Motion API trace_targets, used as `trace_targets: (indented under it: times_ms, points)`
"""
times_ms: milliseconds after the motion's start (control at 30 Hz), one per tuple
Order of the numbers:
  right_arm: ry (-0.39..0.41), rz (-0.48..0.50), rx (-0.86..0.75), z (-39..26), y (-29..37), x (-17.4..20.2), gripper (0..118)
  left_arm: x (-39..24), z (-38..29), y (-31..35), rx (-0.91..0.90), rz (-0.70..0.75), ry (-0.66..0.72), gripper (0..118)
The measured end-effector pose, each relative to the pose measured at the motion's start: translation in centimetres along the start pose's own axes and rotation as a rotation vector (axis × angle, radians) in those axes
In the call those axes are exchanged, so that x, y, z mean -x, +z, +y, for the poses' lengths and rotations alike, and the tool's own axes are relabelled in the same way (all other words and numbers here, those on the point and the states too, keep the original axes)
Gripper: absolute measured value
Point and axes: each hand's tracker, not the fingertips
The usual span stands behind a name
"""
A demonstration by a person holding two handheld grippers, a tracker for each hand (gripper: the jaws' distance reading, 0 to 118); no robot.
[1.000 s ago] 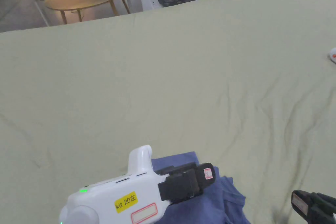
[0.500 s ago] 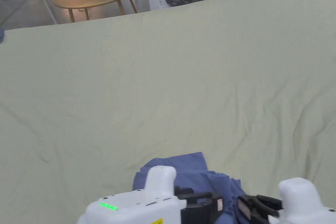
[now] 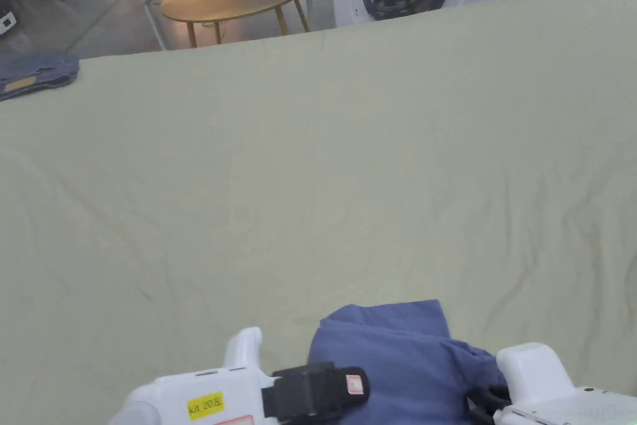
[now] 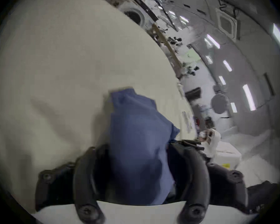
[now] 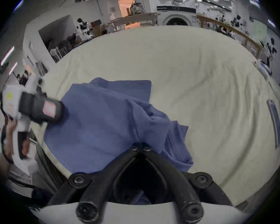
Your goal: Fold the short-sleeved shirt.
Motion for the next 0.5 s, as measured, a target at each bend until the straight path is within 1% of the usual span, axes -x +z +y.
trace_targets:
  times_ms: [33,67,100,167,200,233,267,367,433,500]
  points:
    - [-0.022,0.013,0.003,0.0,0.0,-0.3,0,-0.1,-0.6,-0.4,-0.017,-0.005,-0.021,18]
    - [-0.049,0.030,-0.004,0.0,0.3,-0.6,0,-0.2,-1.2,-0.4,-0.101,0.098,-0.072,18]
    - [-0.087,0.082,-0.017,-0.1,0.8,-1.1,0,-0.3,-1.3,-0.2,-0.098,0.099,-0.034,18]
    - [-0.144,0.112,-0.042,-0.1,2.0,-1.7,0,-0.1,-1.3,1.3,-0.134,0.020,0.030,18]
    - [-0.168,0.134,-0.069,-0.2,2.6,-2.0,0,-0.2,-1.2,2.8,-0.163,0.022,0.029,18]
    - [-0.183,0.136,-0.082,0.0,2.9,-2.3,0,0.2,-0.6,4.4,-0.193,0.029,0.033,18]
    - [-0.181,0.123,-0.087,0.3,3.1,-2.5,0,0.7,-0.1,7.0,-0.207,0.020,0.048,18]
    - [-0.167,0.101,-0.100,0.8,3.0,-3.3,0,2.7,0.7,17.7,-0.334,0.200,-0.046,18]
    - [-0.171,0.099,-0.090,1.1,2.7,-3.9,0,4.4,1.5,25.4,-0.425,0.377,-0.004,18]
    - [-0.187,0.116,-0.074,1.3,2.3,-4.3,0,6.1,2.7,31.2,-0.469,0.500,0.059,18]
